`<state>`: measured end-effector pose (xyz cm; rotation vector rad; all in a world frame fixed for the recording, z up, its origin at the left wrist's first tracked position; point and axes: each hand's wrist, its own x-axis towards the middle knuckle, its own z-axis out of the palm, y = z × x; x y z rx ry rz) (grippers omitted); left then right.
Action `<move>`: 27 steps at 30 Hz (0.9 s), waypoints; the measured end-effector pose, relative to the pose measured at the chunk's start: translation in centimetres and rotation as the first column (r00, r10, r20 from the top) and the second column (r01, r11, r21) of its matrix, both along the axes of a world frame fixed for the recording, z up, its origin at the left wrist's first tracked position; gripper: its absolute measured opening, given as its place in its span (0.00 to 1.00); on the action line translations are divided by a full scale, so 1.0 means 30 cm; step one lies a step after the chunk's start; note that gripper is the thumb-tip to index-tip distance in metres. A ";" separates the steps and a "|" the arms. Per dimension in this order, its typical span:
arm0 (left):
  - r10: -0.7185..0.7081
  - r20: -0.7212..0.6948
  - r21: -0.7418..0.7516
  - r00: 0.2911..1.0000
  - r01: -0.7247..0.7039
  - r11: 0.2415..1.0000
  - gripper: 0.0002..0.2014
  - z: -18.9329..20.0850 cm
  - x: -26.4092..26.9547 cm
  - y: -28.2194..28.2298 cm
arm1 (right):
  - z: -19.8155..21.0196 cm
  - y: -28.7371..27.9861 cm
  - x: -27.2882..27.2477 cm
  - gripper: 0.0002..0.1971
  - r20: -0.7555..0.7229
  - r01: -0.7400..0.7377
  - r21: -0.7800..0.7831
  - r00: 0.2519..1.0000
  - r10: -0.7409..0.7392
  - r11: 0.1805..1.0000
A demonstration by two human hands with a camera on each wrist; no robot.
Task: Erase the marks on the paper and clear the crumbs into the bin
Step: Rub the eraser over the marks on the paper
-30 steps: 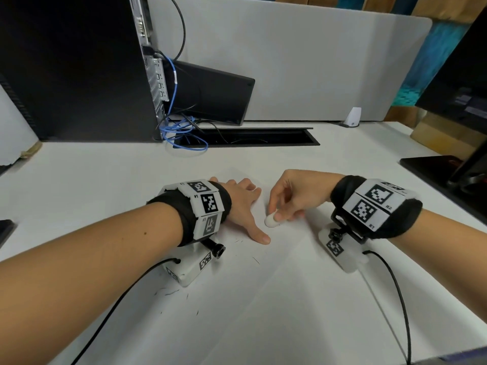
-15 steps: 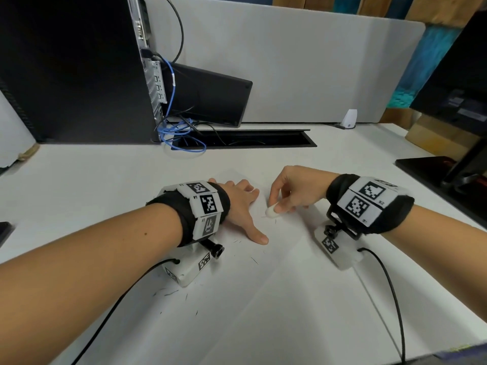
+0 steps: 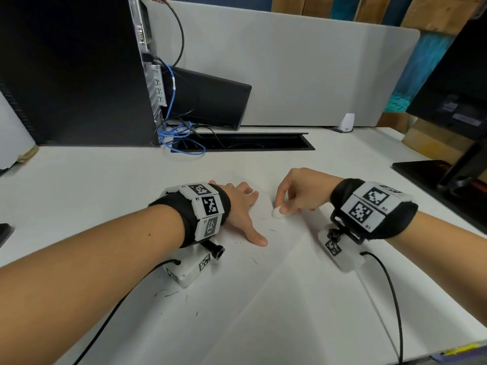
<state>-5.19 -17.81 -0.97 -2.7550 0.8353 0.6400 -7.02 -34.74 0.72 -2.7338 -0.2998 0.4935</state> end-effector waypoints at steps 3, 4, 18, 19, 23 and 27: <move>0.005 -0.002 0.001 1.000 -0.005 1.000 0.56 0.003 -0.001 0.000 | 0.000 -0.009 -0.007 0.07 -0.026 -0.013 -0.010 1.000 0.013 1.000; 0.005 -0.003 0.002 1.000 -0.005 1.000 0.56 0.003 0.000 0.000 | 0.001 -0.011 -0.010 0.06 -0.061 -0.031 -0.013 0.998 0.030 0.999; 0.038 -0.051 -0.099 0.998 -0.043 0.994 0.54 0.009 0.021 0.030 | 0.002 0.019 0.065 0.07 0.030 0.002 0.067 1.000 -0.004 0.998; 0.033 -0.037 -0.090 0.999 -0.037 0.995 0.54 0.010 0.019 0.029 | 0.000 0.018 0.060 0.07 -0.015 -0.020 0.067 1.000 0.021 0.998; 0.035 -0.029 -0.075 0.999 -0.037 0.997 0.54 0.010 0.021 0.029 | -0.006 0.016 0.053 0.07 -0.042 -0.043 0.069 0.998 0.046 0.997; 0.039 -0.024 -0.065 0.999 -0.040 0.997 0.54 0.007 0.022 0.031 | 0.012 0.032 0.044 0.06 -0.081 -0.088 0.040 0.993 0.091 0.995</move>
